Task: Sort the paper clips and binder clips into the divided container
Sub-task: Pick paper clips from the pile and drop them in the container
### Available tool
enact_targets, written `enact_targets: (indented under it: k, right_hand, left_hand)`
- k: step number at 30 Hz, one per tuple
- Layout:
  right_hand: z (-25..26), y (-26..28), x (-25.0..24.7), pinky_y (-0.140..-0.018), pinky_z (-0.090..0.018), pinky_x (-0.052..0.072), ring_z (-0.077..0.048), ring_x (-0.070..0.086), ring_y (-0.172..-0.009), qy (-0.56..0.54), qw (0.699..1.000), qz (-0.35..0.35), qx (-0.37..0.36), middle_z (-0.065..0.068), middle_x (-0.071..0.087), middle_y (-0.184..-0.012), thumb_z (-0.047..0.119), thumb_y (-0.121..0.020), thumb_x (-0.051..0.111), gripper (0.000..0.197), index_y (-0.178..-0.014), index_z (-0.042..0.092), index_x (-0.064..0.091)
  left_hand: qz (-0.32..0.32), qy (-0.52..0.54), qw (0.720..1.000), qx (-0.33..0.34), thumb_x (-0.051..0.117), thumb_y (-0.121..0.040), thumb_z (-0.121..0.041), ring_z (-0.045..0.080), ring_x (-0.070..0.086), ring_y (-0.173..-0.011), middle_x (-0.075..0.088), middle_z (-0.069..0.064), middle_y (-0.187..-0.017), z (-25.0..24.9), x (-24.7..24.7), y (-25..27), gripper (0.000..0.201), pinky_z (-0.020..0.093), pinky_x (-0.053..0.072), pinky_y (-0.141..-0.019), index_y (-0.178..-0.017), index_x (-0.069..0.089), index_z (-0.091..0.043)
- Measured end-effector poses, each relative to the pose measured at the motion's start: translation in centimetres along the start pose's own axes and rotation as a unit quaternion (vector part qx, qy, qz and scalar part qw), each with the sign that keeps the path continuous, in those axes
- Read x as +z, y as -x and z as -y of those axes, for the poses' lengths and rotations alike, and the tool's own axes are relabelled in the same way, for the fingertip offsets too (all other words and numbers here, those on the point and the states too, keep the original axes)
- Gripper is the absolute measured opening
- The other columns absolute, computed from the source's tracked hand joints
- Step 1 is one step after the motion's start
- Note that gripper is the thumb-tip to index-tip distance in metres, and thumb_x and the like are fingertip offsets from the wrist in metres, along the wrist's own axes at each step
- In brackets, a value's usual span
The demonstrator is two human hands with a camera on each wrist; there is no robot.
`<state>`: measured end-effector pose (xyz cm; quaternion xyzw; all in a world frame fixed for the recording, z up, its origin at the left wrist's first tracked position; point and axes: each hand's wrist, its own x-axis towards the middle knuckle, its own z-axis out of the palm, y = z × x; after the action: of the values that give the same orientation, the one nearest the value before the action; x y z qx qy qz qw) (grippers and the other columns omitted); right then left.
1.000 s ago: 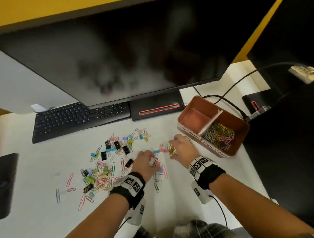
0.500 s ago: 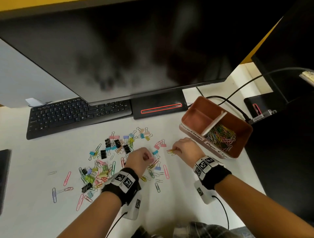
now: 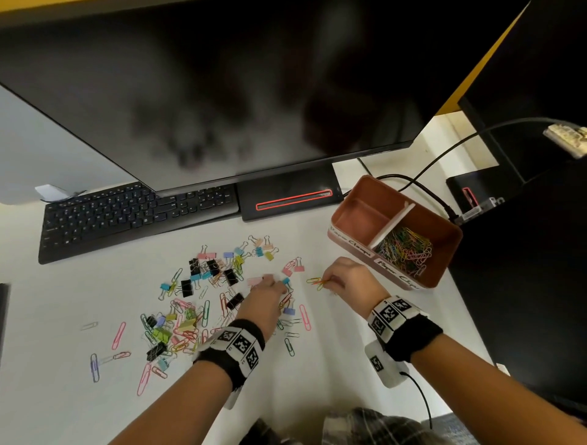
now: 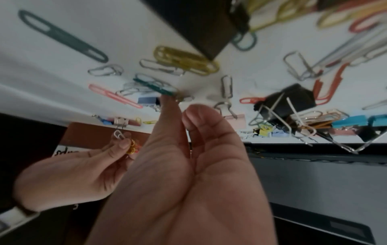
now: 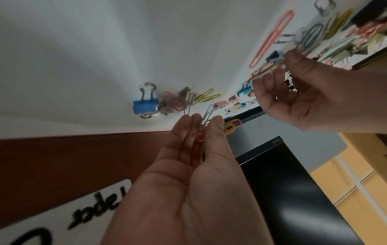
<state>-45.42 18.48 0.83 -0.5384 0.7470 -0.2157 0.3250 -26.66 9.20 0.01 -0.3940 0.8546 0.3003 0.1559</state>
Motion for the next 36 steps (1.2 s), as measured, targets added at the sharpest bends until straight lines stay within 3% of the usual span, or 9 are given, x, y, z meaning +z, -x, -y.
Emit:
enact_targets:
  k: [5, 10, 13, 15, 19, 25, 30, 33, 36]
  right_hand:
    - [0.7, -1.9, 1.2, -0.093, -0.030, 0.046, -0.029, 0.060, -0.103, 0.112, 0.988, 0.109, 0.018, -0.010, 0.054, -0.121, 0.008, -0.086, 0.059, 0.016, -0.100, 0.001, 0.064]
    - [1.0, -3.0, 1.3, -0.090, -0.035, 0.047, -0.031, 0.058, -0.104, 0.183, 0.970, 0.162, 0.014, -0.015, 0.057, -0.118, 0.009, -0.089, 0.051, 0.019, -0.104, 0.002, 0.061]
    - [1.3, -3.2, 1.2, -0.088, -0.035, 0.046, -0.032, 0.057, -0.104, 0.199, 0.965, 0.169, 0.023, -0.017, 0.058, -0.114, 0.012, -0.090, 0.052, 0.019, -0.105, 0.002, 0.059]
    - [1.4, -3.5, 1.1, -0.087, -0.035, 0.045, -0.031, 0.057, -0.103, 0.194, 0.965, 0.175, 0.035, -0.018, 0.059, -0.112, 0.014, -0.091, 0.053, 0.019, -0.105, 0.002, 0.056]
    - [1.5, -3.7, 0.9, -0.085, -0.036, 0.046, -0.032, 0.058, -0.100, 0.172, 0.968, 0.175, 0.046, -0.016, 0.061, -0.108, 0.015, -0.090, 0.054, 0.016, -0.102, 0.005, 0.056]
    - [1.6, -3.1, 0.9, -0.078, -0.035, 0.051, -0.029, 0.060, -0.087, 0.129, 0.982, 0.133, 0.014, -0.012, 0.066, -0.095, 0.015, -0.086, 0.058, 0.007, -0.089, 0.009, 0.059]
    - [2.0, -1.9, -1.5, -0.062, -0.023, 0.041, -0.014, 0.053, -0.066, 0.035, 0.999, 0.020, -0.022, -0.004, 0.064, -0.075, 0.012, -0.079, 0.069, 0.007, -0.079, 0.009, 0.062]
    - [2.3, -0.2, -4.9, -0.060, -0.005, 0.039, -0.001, 0.050, -0.059, 0.019, 0.998, -0.055, -0.016, 0.011, 0.055, -0.066, 0.015, -0.079, 0.071, 0.009, -0.077, 0.010, 0.064]
    - [1.8, 1.9, -8.7, -0.062, -0.012, 0.046, -0.005, 0.056, -0.062, 0.002, 0.990, -0.140, -0.001, 0.006, 0.060, -0.070, 0.011, -0.075, 0.074, 0.009, -0.075, 0.008, 0.065]
  left_hand:
    - [-0.021, 0.038, 0.999, -0.007, 0.050, -0.090, -0.004, 0.015, 0.056, -0.096, 0.059, 0.008, -0.113, 0.4, 0.0, 0.0, 0.027, 0.014, 0.036, -0.078, -0.116, 0.056, -0.010]
    - [-0.015, 0.034, 0.999, -0.011, 0.046, -0.093, -0.011, 0.021, 0.058, -0.097, 0.062, 0.009, -0.107, 0.3, -0.4, -0.2, 0.018, 0.027, 0.046, -0.086, -0.106, 0.059, -0.010]
    - [-0.040, 0.060, 0.997, -0.008, 0.049, -0.092, -0.014, 0.020, 0.060, -0.095, 0.064, 0.006, -0.102, 0.6, -0.5, 0.0, 0.014, 0.027, 0.048, -0.085, -0.101, 0.060, -0.012]
    - [-0.061, 0.086, 0.994, -0.004, 0.053, -0.091, -0.015, 0.019, 0.061, -0.094, 0.065, 0.005, -0.104, 0.7, -0.5, 0.2, 0.014, 0.023, 0.045, -0.085, -0.103, 0.061, -0.012]
    - [-0.022, 0.053, 0.998, 0.016, 0.050, -0.092, -0.014, 0.021, 0.058, -0.101, 0.062, 0.007, -0.109, 0.0, -0.3, -0.3, 0.024, 0.025, 0.043, -0.089, -0.113, 0.060, -0.010]
    - [0.042, -0.069, 0.997, 0.018, 0.049, -0.089, -0.007, 0.028, 0.056, -0.102, 0.054, 0.012, -0.112, -0.5, -0.2, -1.5, 0.023, 0.034, 0.046, -0.090, -0.110, 0.059, -0.009]
    - [0.049, -0.124, 0.990, 0.040, 0.051, -0.076, 0.011, 0.030, 0.052, -0.105, 0.048, 0.014, -0.117, -0.8, -0.1, -1.6, 0.044, 0.033, 0.045, -0.087, -0.117, 0.048, -0.004]
    - [0.047, -0.116, 0.990, 0.062, 0.047, -0.085, 0.005, 0.028, 0.053, -0.103, 0.053, 0.014, -0.114, -0.6, -0.4, -1.3, 0.035, 0.031, 0.043, -0.087, -0.119, 0.047, -0.005]
    - [0.014, -0.041, 0.996, 0.084, 0.044, -0.093, -0.010, 0.022, 0.057, -0.093, 0.059, 0.008, -0.099, -1.4, -2.0, -0.8, 0.012, 0.027, 0.043, -0.079, -0.100, 0.054, -0.008]
